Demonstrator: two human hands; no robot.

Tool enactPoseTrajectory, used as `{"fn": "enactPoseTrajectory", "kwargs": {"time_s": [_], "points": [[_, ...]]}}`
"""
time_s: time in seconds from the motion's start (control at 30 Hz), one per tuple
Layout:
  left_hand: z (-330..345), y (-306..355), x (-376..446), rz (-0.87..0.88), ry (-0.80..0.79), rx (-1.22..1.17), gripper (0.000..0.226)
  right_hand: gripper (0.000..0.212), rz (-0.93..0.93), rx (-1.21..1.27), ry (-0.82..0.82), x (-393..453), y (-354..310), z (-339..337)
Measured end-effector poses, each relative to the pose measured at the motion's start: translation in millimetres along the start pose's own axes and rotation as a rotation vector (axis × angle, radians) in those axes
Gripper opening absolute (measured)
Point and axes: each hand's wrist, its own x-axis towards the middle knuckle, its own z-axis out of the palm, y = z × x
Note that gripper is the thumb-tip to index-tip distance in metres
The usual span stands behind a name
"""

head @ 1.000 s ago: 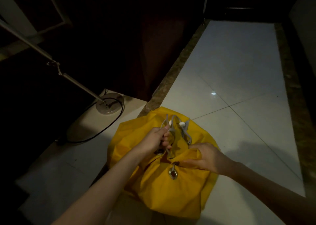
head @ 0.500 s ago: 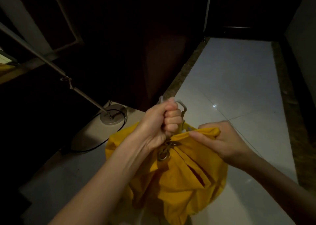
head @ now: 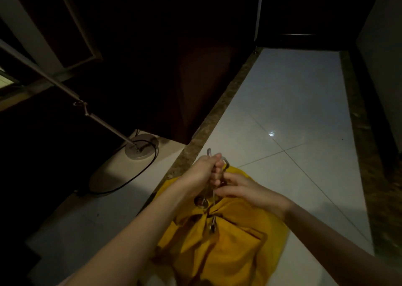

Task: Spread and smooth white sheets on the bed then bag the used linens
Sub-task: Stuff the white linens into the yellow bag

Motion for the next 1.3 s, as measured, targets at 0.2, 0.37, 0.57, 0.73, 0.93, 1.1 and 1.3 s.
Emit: {"fn": "enactPoseTrajectory", "kwargs": {"time_s": [0.2,0.37,0.57,0.73,0.93,1.1,1.3], "points": [[0.8,-2.5,-0.8,0.237,-0.014,0.397,0.049,0.023,0.033,0.097,0.107,4.8,-3.1,13.0],[-6.8,-3.2,2.0,0.326,-0.008,0.555,0.048,0.033,0.101,0.365,0.171,8.6,-4.4,23.4],[-11.6,-7.2,6.5,0.217,-0.064,0.502,0.055,0.022,0.126,0.621,0.251,11.1,-14.8,35.9],[-14.4,-17.3,14.3,0.210,-0.103,0.433,0.067,0.030,0.023,0.518,0.319,10.8,-12.3,47.1],[-16.5,-24.7,-7.7,0.059,-0.293,0.341,0.088,0.048,0.128,0.632,0.343,1.6,-22.9,38.3],[-10.7,-27.2,-27.8,-0.037,-0.419,0.227,0.053,0.050,0.140,0.583,0.472,8.1,-32.1,34.7],[-10.3,-17.5,-44.5,-0.011,-0.480,0.233,0.020,0.044,0.000,0.589,0.311,-4.5,-88.6,17.8]]}}
